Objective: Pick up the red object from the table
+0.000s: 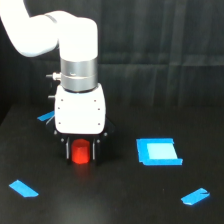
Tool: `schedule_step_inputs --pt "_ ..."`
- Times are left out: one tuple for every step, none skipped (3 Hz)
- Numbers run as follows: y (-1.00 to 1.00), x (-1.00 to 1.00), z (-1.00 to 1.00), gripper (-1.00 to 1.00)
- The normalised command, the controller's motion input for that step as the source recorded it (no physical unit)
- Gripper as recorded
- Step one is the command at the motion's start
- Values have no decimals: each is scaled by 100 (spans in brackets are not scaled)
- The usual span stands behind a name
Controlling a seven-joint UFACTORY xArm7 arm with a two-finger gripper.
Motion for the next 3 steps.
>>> schedule_step_inputs --pt "8 10 9 -100" --pt "14 17 5 -100" --pt "2 -2 89 -98"
